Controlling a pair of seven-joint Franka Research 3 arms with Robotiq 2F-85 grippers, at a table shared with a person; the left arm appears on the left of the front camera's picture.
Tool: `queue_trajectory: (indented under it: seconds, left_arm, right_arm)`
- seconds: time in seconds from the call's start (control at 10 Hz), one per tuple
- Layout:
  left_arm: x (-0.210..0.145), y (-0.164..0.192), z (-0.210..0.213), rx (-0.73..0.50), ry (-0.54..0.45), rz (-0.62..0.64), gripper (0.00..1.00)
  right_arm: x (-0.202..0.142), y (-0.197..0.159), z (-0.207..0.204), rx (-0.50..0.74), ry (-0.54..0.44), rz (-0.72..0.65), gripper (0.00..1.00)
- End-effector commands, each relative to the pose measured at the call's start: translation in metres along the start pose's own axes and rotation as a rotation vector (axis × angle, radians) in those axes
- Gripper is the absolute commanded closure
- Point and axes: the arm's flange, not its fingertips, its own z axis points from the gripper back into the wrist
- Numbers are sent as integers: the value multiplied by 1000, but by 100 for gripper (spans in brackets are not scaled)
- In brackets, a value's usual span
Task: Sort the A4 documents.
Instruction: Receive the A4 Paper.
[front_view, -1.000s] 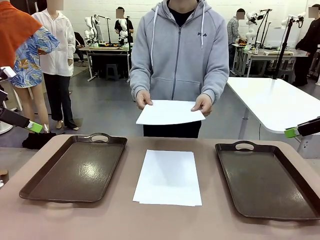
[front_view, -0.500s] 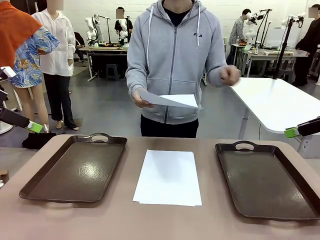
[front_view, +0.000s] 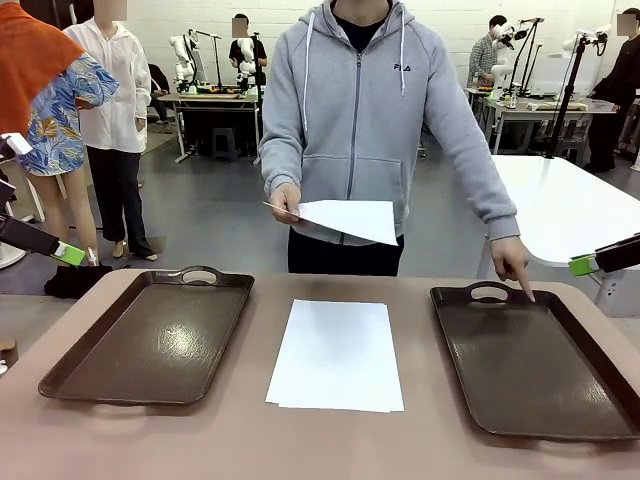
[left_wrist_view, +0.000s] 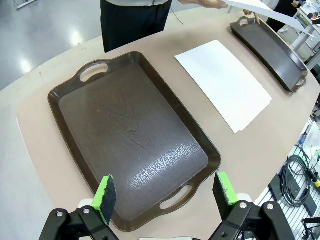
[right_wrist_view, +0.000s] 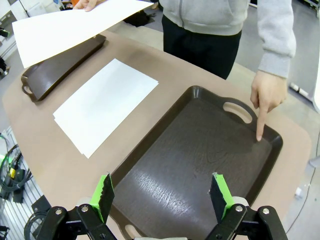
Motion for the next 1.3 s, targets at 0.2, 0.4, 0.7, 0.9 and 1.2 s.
queue_trajectory:
  seconds: [0.2,0.4,0.7,0.9,1.2]
  left_arm:
    - [0,0,-1,-9,-5,1,0]
    - [0,0,-1,-9,-5,1,0]
    - [0,0,-1,-9,-5,1,0]
    - [0,0,-1,-9,-5,1,0]
    - [0,0,-1,-9,-5,1,0]
  right_arm:
    - [0,-1,-2,10,-5,-4,0]
    - [0,-1,-2,10,-5,-4,0]
    - [0,-1,-2,10,-5,-4,0]
    - [0,-1,-2,10,-5,-4,0]
    - [0,-1,-2,10,-5,-4,0]
